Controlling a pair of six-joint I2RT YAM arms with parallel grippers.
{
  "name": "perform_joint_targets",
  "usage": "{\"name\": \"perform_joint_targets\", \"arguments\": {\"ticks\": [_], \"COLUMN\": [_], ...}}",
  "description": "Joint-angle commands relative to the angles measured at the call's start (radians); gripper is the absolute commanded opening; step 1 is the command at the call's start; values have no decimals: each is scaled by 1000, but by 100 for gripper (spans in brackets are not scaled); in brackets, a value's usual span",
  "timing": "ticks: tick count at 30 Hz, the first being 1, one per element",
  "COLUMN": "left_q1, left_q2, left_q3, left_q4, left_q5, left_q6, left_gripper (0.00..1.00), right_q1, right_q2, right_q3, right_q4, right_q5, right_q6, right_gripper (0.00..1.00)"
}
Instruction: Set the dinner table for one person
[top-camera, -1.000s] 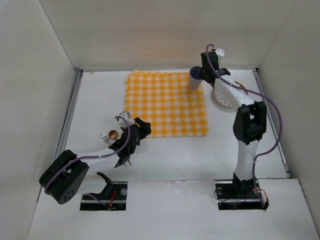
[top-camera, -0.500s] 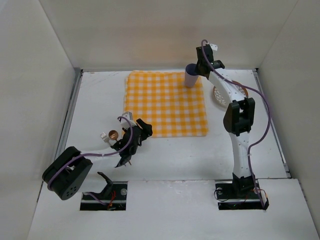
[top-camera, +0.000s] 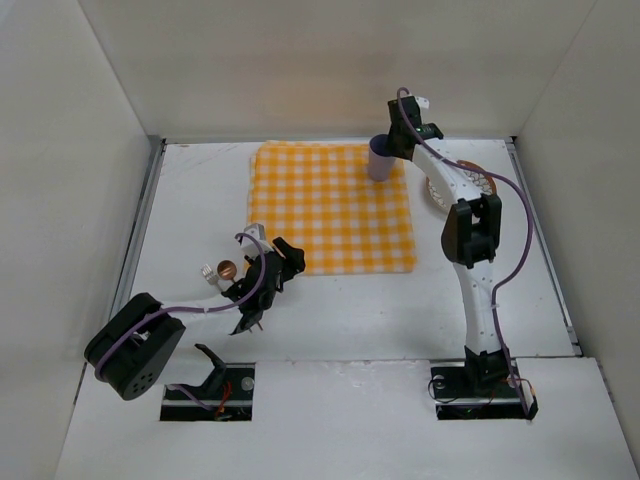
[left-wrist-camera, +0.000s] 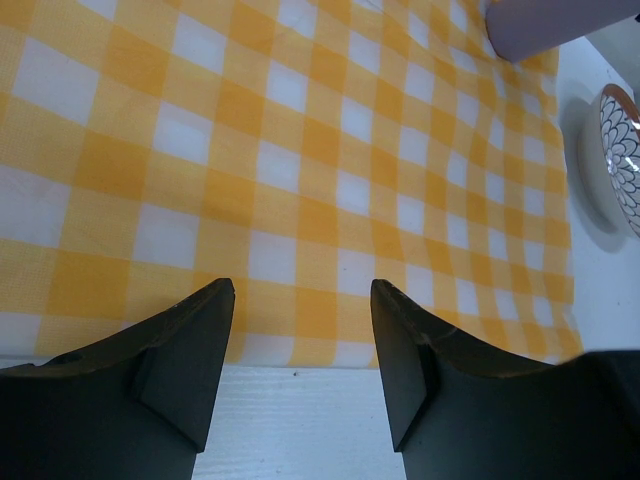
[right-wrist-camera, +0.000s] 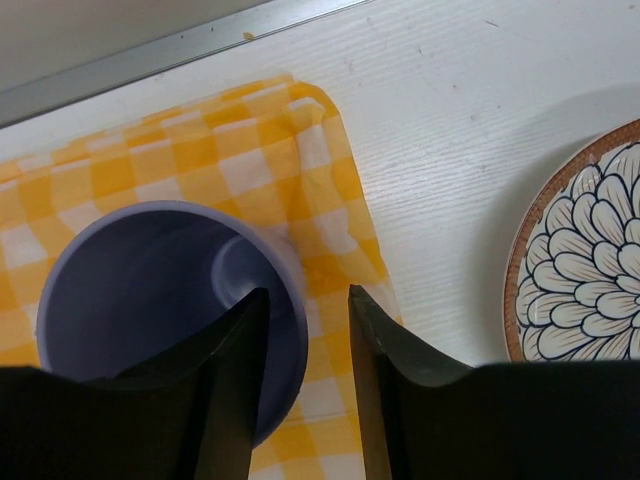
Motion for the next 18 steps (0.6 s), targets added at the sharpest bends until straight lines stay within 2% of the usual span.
{"name": "perform_joint_targets", "arguments": {"ticks": [1,8,14,18], "left_q1": [3,1,-11,-12], "left_q2": [-18,-31,-21,-23], "left_q3": [7,6,12,12], "left_q4": [48,43,43,47], "left_q5": [-20,-23,-23,-25], "left_q6": [1,5,5,8], "left_gripper": [55,55,55,55], "right_q1": [4,4,3,-31], "right_q2": [-41,-162,-308,-483], "right_q3": [43,-51,-134,-334], "right_q4": [10,86,160,301], "right_q5": [6,0,-66,-106], "right_q6": [-11,-7,15,50], "right_gripper": [45,57,64,69]}}
